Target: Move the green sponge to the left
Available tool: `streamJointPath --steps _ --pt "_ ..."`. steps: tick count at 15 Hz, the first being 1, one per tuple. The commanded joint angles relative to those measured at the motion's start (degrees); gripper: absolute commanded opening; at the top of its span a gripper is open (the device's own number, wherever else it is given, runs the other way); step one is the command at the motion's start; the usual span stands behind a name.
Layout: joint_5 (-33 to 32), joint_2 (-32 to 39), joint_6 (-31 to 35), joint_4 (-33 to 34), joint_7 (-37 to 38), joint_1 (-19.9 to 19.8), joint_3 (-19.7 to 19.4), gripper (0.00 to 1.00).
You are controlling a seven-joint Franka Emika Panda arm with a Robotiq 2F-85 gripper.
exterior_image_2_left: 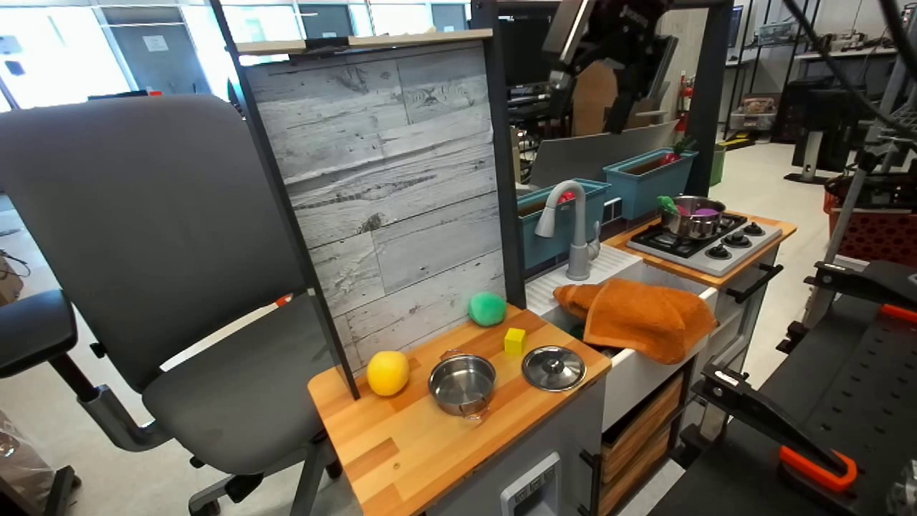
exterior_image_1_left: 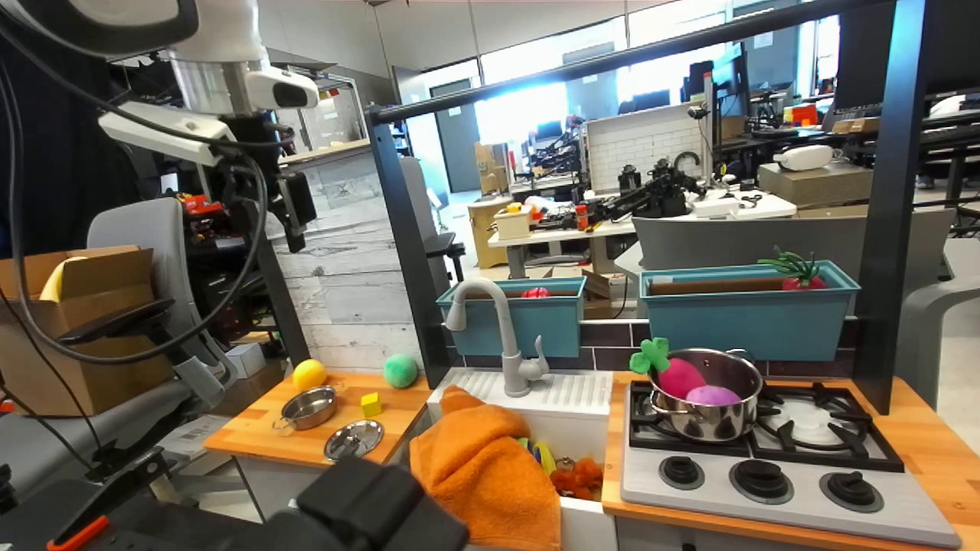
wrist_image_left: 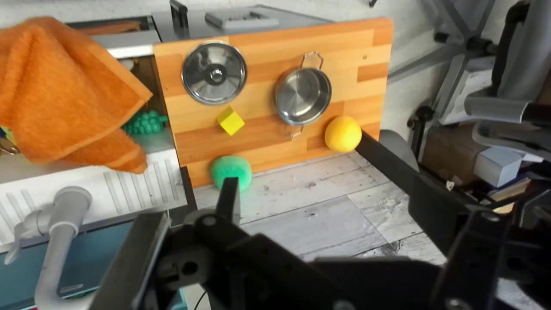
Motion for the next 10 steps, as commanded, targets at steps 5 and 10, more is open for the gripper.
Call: streamJointPath --steps 5,10 --pt "0.1 16.9 13.0 13.8 7.0 -2.4 5.2 1.00" --pt "-7.3 25.3 11.6 23.1 19.5 -2.6 3.1 1.00"
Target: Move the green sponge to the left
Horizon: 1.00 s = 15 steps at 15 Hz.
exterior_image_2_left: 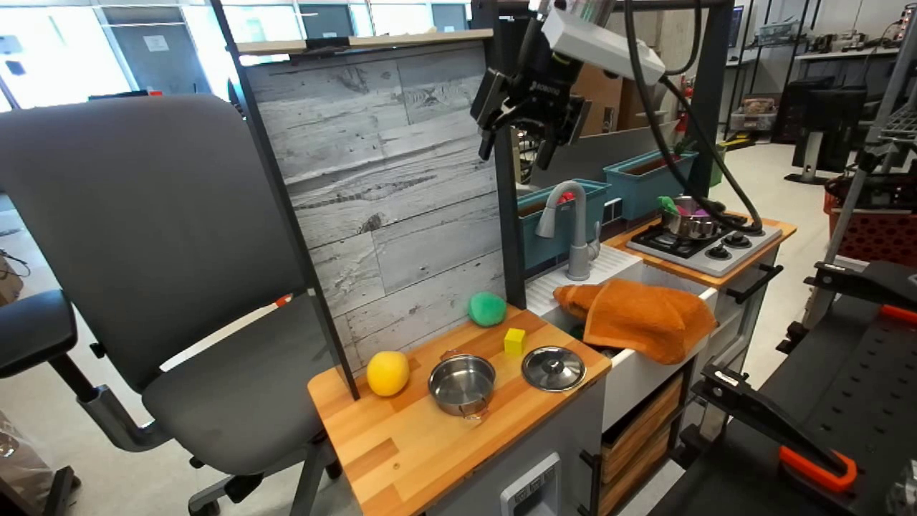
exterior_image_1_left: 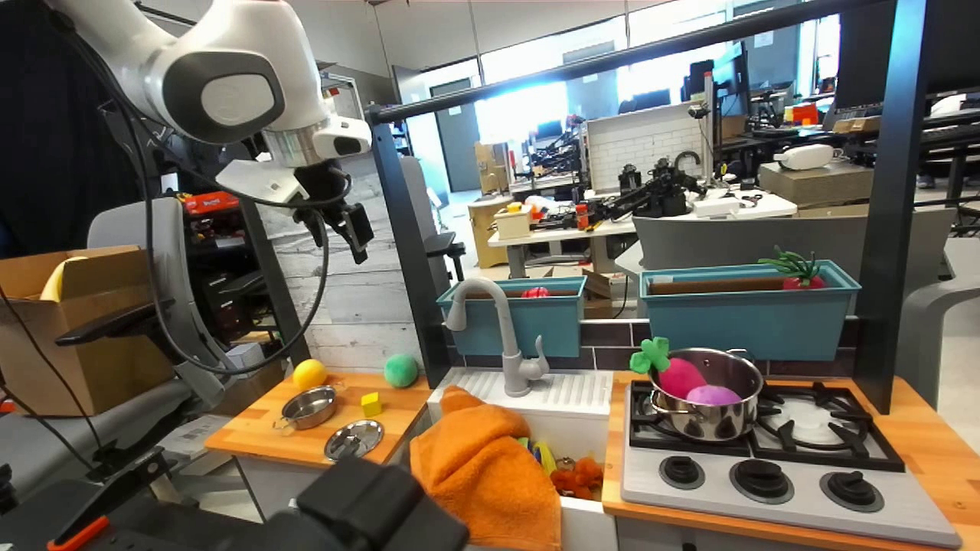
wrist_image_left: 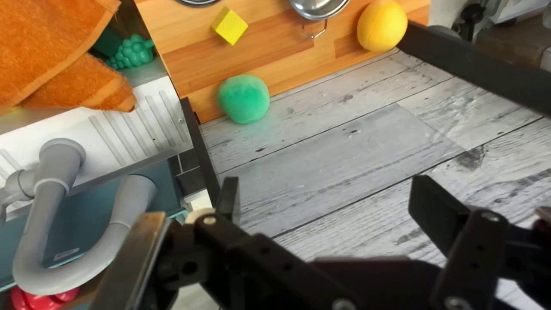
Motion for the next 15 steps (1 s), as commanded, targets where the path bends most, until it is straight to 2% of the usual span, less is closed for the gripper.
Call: streamJointPath --steps 1,9,15 --pt "-5.9 6.7 -0.9 7.8 9.4 -0.1 -1.1 1.00" --pt "-13.2 15.9 -1.4 15.9 22.4 3.5 -4.3 1.00" --pt "-13.3 22.4 -1.3 21.3 28.2 6.0 -5.1 1.00"
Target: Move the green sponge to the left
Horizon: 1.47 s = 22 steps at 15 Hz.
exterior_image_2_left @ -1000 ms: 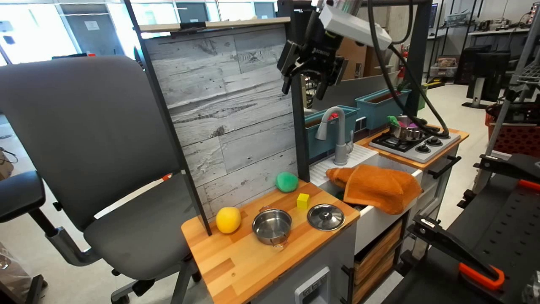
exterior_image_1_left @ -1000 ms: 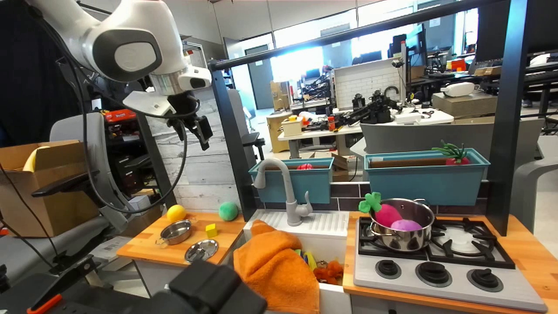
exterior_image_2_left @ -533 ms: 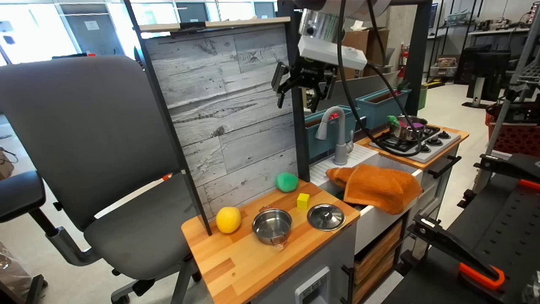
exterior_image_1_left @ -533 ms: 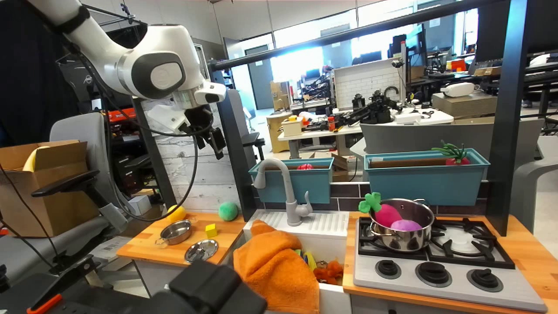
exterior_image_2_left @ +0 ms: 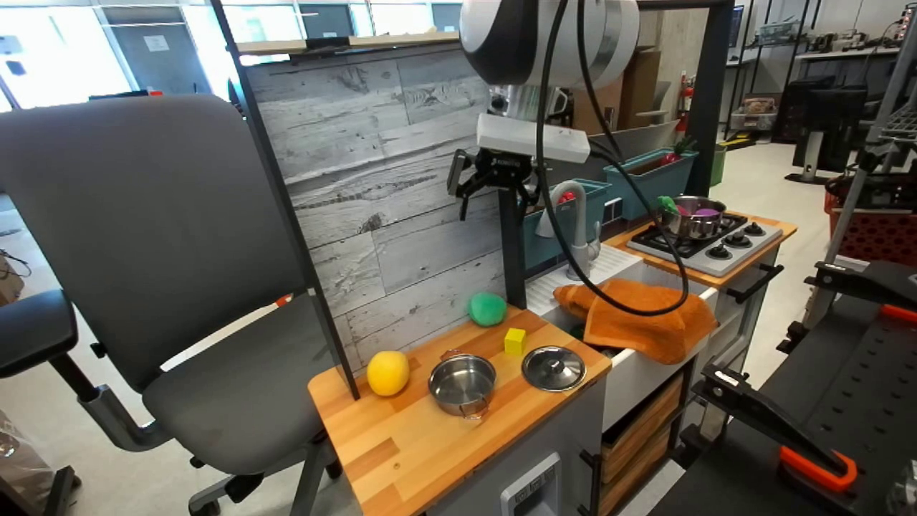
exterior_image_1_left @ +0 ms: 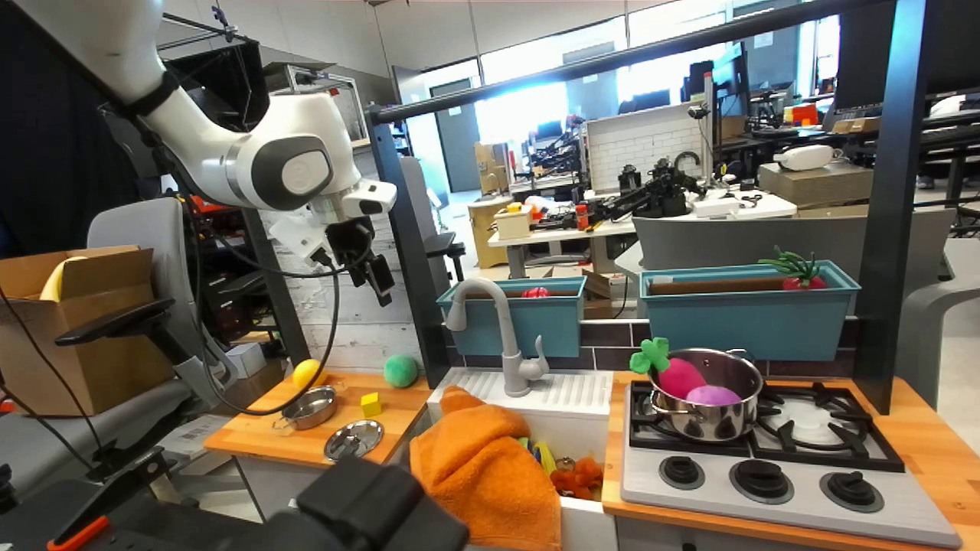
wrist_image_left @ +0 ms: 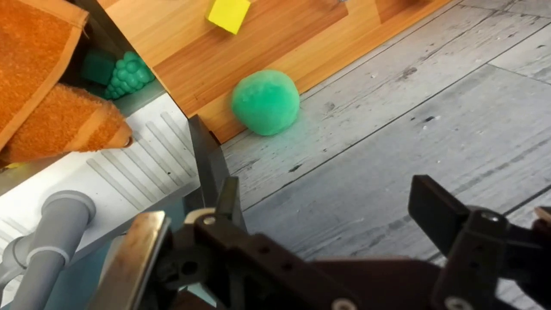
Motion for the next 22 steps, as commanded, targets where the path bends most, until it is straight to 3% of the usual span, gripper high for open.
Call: streamJointPath --steps 1,21,22 --pt "-1.0 4.9 -1.1 5.6 3.8 1.2 -0.6 1.00" --pt "0.1 30.7 -4.7 31.1 10.4 -0.5 -0.3 1.00" --pt "0.0 31.7 -4.4 32.1 10.5 -0.5 -0.5 0.81"
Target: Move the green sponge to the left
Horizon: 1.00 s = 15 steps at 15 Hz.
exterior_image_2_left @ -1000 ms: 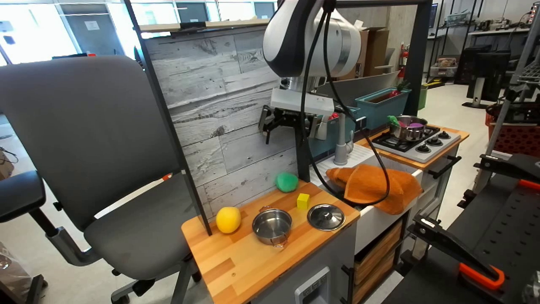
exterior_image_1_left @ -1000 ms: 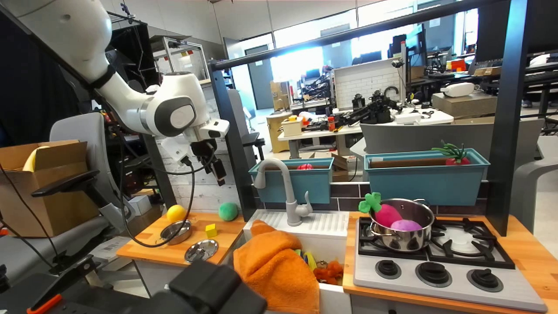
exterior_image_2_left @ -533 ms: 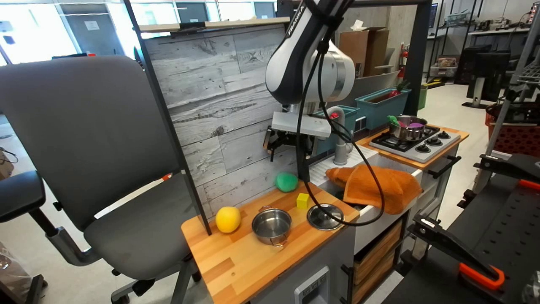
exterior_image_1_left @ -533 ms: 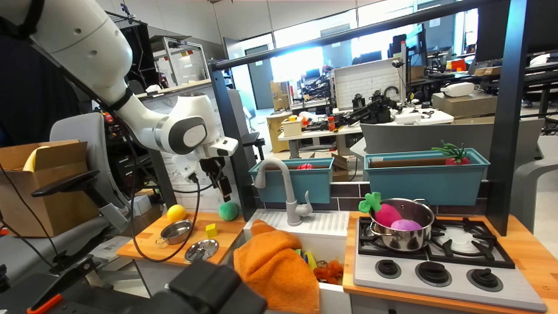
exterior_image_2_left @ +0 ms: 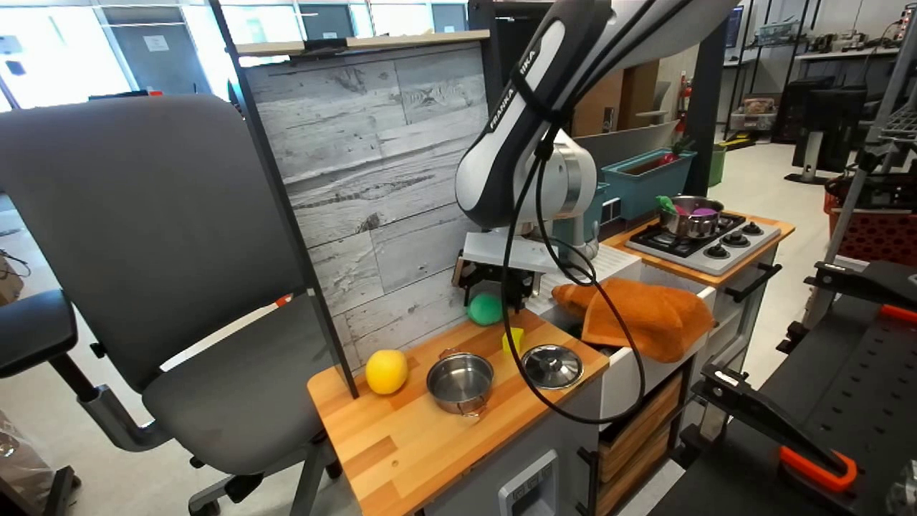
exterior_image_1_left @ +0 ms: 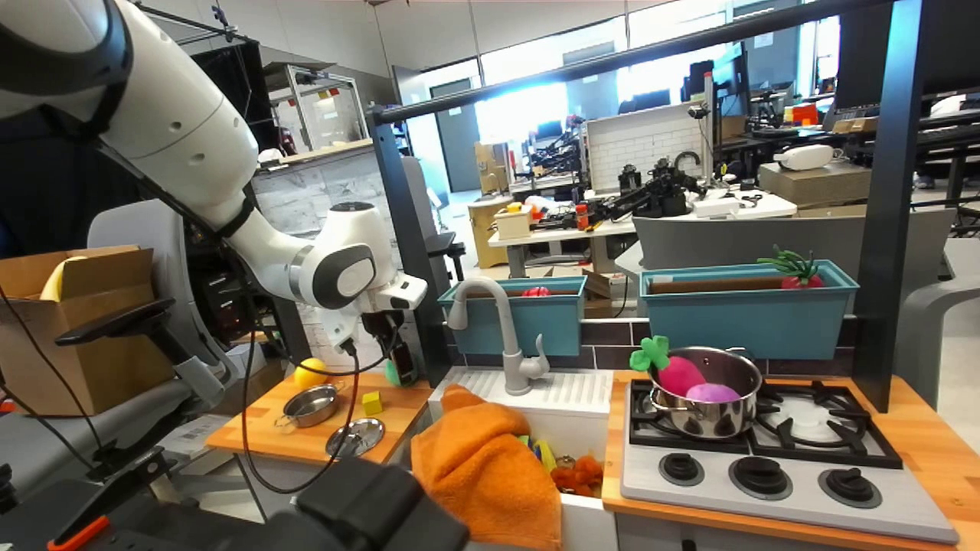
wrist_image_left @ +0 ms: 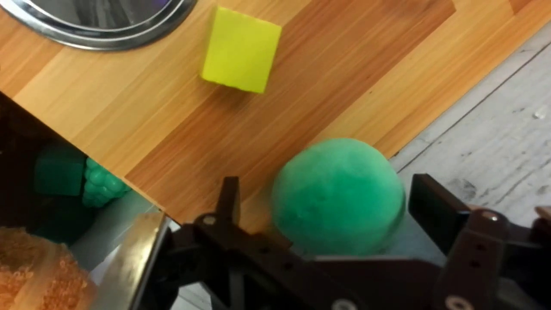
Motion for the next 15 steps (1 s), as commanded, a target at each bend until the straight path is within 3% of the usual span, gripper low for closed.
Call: streamJointPath --steps 1,5,11,13,15 --pt "-0.5 6.0 -1.5 9.4 0.1 -0.5 -0.5 0.74" --pt "-0.9 8.3 -1.4 12.4 0.9 -0.4 -1.3 0.42" --pt "-1.7 7.5 0.3 10.2 1.1 1.1 -2.3 0.03" --pt "-2.1 6.7 1.3 8.0 0.6 2.1 -2.6 0.06" --pt "-2.5 6.4 2.6 6.2 0.1 3.0 -2.8 0.02"
